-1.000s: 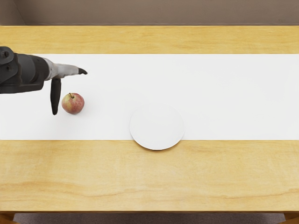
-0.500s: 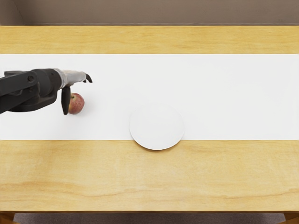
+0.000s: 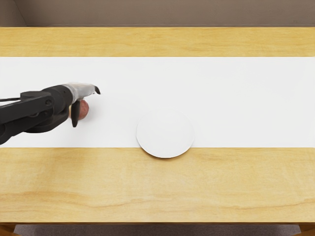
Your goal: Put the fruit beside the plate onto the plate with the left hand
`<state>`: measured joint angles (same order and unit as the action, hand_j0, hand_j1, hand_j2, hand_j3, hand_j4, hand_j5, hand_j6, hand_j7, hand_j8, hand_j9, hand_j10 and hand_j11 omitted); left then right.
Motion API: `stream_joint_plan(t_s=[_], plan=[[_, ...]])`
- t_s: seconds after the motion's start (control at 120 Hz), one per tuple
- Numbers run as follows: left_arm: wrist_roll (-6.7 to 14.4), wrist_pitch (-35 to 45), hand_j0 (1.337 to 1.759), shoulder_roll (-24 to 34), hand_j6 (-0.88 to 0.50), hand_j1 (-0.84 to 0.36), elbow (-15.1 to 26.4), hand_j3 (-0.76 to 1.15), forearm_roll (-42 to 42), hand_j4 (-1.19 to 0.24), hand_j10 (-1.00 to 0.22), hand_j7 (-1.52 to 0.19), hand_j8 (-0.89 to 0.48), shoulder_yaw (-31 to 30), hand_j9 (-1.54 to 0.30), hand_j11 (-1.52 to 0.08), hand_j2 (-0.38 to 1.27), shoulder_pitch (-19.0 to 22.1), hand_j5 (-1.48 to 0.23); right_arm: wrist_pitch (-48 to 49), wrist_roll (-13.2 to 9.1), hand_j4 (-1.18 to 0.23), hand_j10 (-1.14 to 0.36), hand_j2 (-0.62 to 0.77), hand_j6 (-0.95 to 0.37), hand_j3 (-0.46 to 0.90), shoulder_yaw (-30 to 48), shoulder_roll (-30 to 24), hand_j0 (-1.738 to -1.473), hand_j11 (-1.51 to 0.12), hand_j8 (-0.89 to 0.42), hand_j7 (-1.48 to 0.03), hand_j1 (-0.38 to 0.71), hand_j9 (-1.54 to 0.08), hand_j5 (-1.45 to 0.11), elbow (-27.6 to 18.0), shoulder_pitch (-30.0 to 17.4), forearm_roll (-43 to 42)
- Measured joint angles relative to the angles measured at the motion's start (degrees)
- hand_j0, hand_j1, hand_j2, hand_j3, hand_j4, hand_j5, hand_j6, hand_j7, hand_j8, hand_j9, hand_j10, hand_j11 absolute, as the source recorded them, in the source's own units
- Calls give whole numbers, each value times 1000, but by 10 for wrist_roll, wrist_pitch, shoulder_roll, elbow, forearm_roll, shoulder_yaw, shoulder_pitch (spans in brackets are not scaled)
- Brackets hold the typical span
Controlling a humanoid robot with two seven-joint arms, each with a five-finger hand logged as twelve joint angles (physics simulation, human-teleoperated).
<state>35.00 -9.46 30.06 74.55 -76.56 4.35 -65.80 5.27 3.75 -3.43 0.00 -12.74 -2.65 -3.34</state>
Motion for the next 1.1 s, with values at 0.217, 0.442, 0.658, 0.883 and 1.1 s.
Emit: stream_joint_plan(t_s=[0.217,0.442,0.658,0.883,1.1], plan=[[0,2,1658,1,-193,127,-12,0,-5,-191,-191,-243,-192,-1,-243,-243,40,8,-243,0,0,-15,-15,-3,-15,0,0,0,-1658,-20,-15,-20,-331,-20,-20,0,0,0],[0,22,1658,3,-217,98,-18,0,-11,-216,-215,-275,-217,-10,-275,-275,45,16,-275,0,0,-15,-15,-3,-15,0,0,0,-1658,-20,-15,-20,-331,-20,-20,0,0,0],[0,27,1658,0,-310,-14,-18,0,-3,-309,-308,-396,-310,-14,-396,-396,64,14,-397,0,0,-15,-15,-3,-15,0,0,0,-1658,-20,-15,-20,-331,-20,-20,0,0,0],[0,24,1658,1,-441,-170,-18,0,9,-440,-438,-564,-422,-14,-565,-565,91,14,-564,0,0,-15,-15,-3,-15,0,1,0,-1658,-20,-15,-20,-331,-20,-20,0,0,0],[0,23,1654,1,-369,-270,-15,0,14,-575,-430,-723,-342,-15,-735,-740,215,15,-715,0,0,-15,-15,-3,-15,0,1,0,-1658,-20,-15,-20,-331,-20,-20,0,0,0]])
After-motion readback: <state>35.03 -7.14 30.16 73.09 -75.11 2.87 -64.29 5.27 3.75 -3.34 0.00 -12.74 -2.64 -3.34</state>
